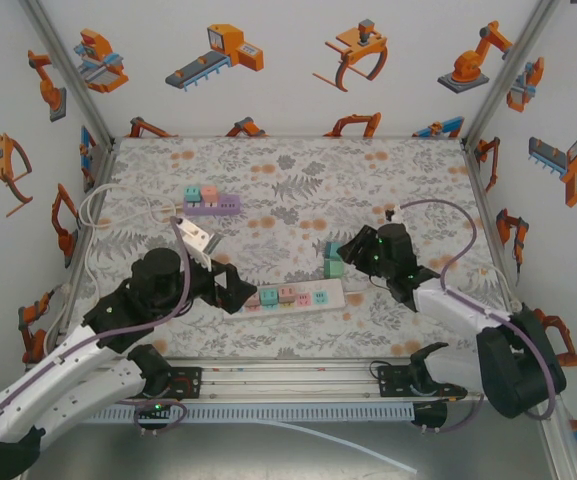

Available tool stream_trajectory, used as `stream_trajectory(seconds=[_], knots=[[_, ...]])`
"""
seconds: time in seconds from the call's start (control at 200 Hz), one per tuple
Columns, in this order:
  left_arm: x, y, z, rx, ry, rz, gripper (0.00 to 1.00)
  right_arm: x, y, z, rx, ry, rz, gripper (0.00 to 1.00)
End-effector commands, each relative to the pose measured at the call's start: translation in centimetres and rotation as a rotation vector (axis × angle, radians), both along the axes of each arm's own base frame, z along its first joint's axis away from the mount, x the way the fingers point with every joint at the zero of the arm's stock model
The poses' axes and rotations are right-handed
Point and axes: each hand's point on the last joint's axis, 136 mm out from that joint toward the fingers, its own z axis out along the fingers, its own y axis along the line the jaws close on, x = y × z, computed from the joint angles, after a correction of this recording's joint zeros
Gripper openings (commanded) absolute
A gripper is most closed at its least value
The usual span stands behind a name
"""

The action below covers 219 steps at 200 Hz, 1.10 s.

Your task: Pull the plug off the socket

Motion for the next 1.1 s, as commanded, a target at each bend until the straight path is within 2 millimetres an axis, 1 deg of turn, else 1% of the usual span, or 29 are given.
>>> stream_trajectory(seconds=[0.0, 0.145, 0.23, 0.3, 0.386, 0.466, 0.566, 0.646, 0.686, 0.776, 0.861, 0.986, 1.092], knots=[[0.6, 1.5, -0.4, 0.03, -0.012, 0.076, 0.97, 1.0, 0.1, 4.5, -0.098, -0.158, 0.069, 0.48], [0.8, 2.2, -0.7, 0.04, -0.007, 0.118, 0.97, 0.6, 2.4, 8.9, -0.135, -0.315, 0.243, 0.47], [1.1, 2.7, -0.9, 0.05, 0.004, 0.154, 0.97, -0.3, 4.3, 10.9, -0.196, -0.44, 0.374, 0.46], [1.3, 2.9, -1.1, 0.054, 0.013, 0.172, 0.97, -1.5, 6.0, 12.0, -0.268, -0.54, 0.495, 0.46], [1.5, 3.5, -1.6, 0.074, 0.034, 0.206, 0.97, -3.5, 8.5, 12.6, -0.367, -0.653, 0.668, 0.46], [1.7, 3.8, -2.3, 0.091, 0.062, 0.235, 0.97, -5.9, 10.9, 12.4, -0.44, -0.757, 0.842, 0.46], [2.0, 4.1, -3.0, 0.1, 0.091, 0.266, 0.97, -8.8, 13.5, 11.9, -0.451, -0.875, 1.038, 0.46], [2.3, 4.6, -3.6, 0.107, 0.121, 0.302, 0.97, -11.0, 15.0, 11.2, -0.443, -0.942, 1.167, 0.47], [2.4, 4.8, -3.9, 0.111, 0.137, 0.321, 0.98, -11.7, 15.5, 10.9, -0.444, -0.96, 1.212, 0.48], [2.5, 5.5, -5.0, 0.131, 0.184, 0.355, 1.0, -12.9, 16.4, 9.6, -0.457, -0.961, 1.308, 0.5], [2.4, 5.9, -6.0, 0.138, 0.229, 0.371, 0.99, -13.7, 17.1, 8.4, -0.478, -0.945, 1.394, 0.51], [2.5, 6.6, -7.8, 0.156, 0.313, 0.399, 0.97, -14.4, 18.0, 6.3, -0.502, -0.903, 1.504, 0.51], [2.6, 6.6, -9.2, 0.173, 0.376, 0.407, 0.94, -14.7, 18.7, 4.7, -0.492, -0.853, 1.569, 0.51]])
